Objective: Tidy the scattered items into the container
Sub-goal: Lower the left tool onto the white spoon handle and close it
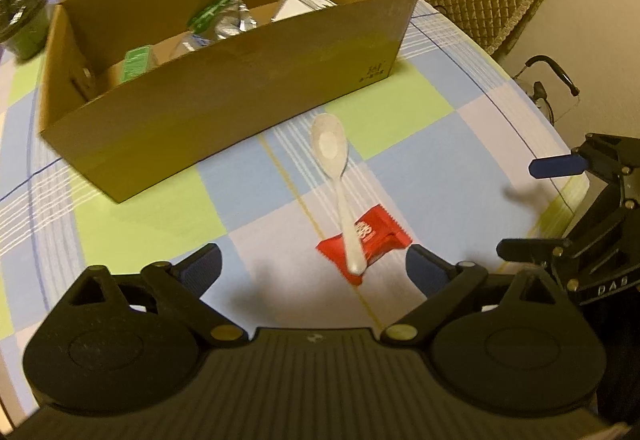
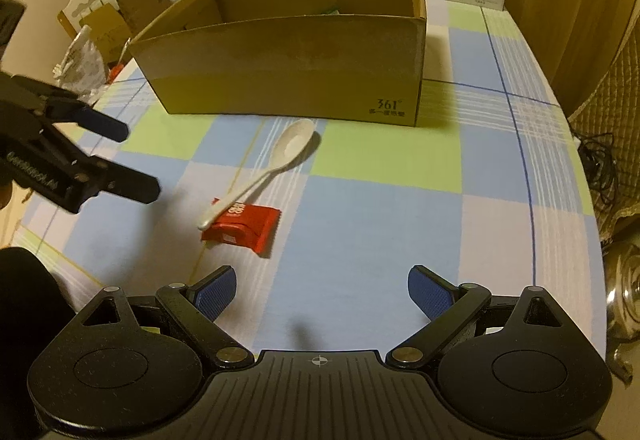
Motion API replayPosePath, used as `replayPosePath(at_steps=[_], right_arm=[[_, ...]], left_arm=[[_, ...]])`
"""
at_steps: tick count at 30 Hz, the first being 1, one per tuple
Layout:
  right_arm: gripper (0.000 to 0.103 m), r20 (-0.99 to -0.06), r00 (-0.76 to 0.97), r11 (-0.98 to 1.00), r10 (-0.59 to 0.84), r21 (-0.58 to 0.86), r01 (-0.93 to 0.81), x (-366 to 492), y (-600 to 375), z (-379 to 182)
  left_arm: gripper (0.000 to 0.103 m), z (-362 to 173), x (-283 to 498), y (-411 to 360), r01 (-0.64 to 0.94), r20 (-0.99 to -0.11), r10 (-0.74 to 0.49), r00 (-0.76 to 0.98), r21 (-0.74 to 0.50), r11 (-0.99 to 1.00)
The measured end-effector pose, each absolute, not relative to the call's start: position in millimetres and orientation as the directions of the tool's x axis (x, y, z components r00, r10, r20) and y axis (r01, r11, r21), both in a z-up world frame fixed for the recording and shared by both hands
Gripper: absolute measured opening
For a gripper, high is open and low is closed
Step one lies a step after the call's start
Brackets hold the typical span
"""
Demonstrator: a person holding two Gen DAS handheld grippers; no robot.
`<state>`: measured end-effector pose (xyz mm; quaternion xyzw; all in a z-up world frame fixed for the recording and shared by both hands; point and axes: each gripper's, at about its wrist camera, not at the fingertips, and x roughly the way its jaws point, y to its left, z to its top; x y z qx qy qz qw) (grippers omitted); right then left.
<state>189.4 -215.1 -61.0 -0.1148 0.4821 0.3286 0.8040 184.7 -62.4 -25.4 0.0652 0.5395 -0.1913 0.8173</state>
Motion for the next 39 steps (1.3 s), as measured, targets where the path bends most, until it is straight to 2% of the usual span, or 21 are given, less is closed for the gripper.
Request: replayPosePath(at_steps=[3, 7, 14, 16, 20, 24, 32, 39], right_arm=[[0.098, -0.853, 0.307, 0.732, 0.422, 0.120, -0.671, 188, -212, -66], [0.098, -0.859, 0.285, 0.699, 0.425, 0.112, -0.706, 187, -205, -73], [0.098, -0.868, 0.257, 0.685, 0.426, 0.123, -0.718, 194, -197, -86], [0.098, -0.871, 0.250, 0.683, 0.423, 0.124, -0.720, 198, -194, -89], [0.098, -0.877, 0.235, 0.675, 0.419, 0.128, -0.726, 205, -190, -96], [0.098, -0.882, 0.224, 0.668, 0.416, 0.129, -0.733, 211, -186, -101], [0.098, -0.878, 0.208, 0.627, 0.431, 0.126, -0.769, 208, -170, -102], [0.098, -0.869, 0.181, 0.466, 0.460, 0.062, -0.883, 195, -140, -100]], left_arm=[[0.090, -36, 194, -73, 0.405, -0.912, -0.259, 0.319, -0.116, 0.907], [0.073, -52, 207, -84, 0.420, -0.918, -0.276, 0.286, -0.139, 0.897], [0.052, -76, 234, -92, 0.399, -0.920, -0.294, 0.260, -0.175, 0.900], [0.040, -82, 240, -94, 0.399, -0.924, -0.288, 0.252, -0.171, 0.901], [0.027, -92, 247, -93, 0.396, -0.929, -0.278, 0.244, -0.166, 0.903], [0.008, -99, 247, -85, 0.389, -0.932, -0.280, 0.231, -0.176, 0.904], [0.006, -89, 225, -42, 0.425, -0.946, -0.234, 0.226, -0.120, 0.897], [0.006, -85, 202, -8, 0.458, -0.960, -0.179, 0.215, -0.063, 0.887]])
